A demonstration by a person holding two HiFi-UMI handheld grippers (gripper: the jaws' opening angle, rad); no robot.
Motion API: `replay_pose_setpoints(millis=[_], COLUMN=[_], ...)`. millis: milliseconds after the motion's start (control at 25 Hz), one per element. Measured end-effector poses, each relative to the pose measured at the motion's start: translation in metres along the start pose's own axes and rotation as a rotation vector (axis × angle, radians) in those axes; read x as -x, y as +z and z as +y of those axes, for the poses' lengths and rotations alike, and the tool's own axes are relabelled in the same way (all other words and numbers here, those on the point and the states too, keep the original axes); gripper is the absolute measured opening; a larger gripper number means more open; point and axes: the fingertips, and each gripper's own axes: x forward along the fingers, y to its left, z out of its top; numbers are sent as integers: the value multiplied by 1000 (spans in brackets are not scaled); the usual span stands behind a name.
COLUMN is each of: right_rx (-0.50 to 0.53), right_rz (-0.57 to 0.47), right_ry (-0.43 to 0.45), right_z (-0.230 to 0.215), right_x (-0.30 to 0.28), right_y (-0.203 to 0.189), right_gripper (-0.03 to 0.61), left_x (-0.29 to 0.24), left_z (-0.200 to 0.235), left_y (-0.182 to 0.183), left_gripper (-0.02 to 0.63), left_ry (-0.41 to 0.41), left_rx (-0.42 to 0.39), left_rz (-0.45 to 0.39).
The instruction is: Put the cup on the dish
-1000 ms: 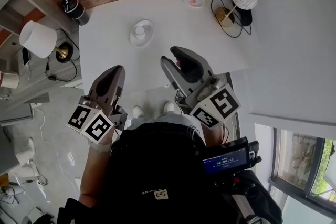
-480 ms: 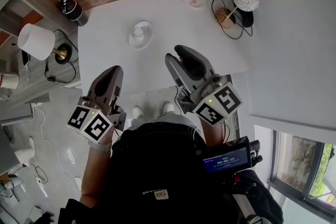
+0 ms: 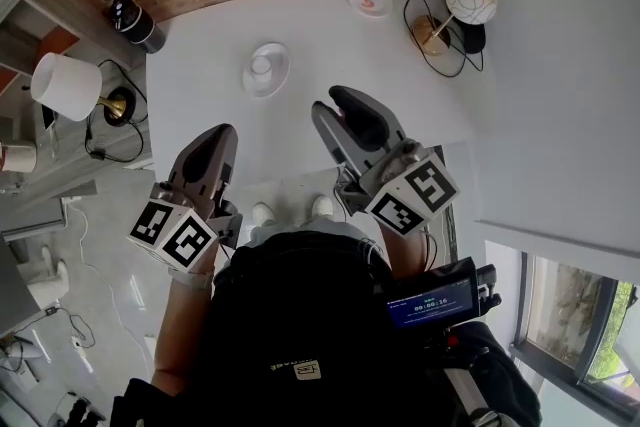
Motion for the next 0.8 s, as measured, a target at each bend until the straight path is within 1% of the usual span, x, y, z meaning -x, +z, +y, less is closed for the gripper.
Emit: replay_pose_setpoints(millis=[360,800], right_rx=[-21,-27], right_rz=[-2,6], right_ry=[-2,6], right_z=[-10,-10], right_x=[-5,-9], right_y=[0,-2], right_gripper=[133,133], left_x=[-10,-9], left_z=[3,10], left_y=[1,4], left_gripper=[5,5], left_ry=[2,23], left_rx=[-3,-1], left_rz=[8,-2])
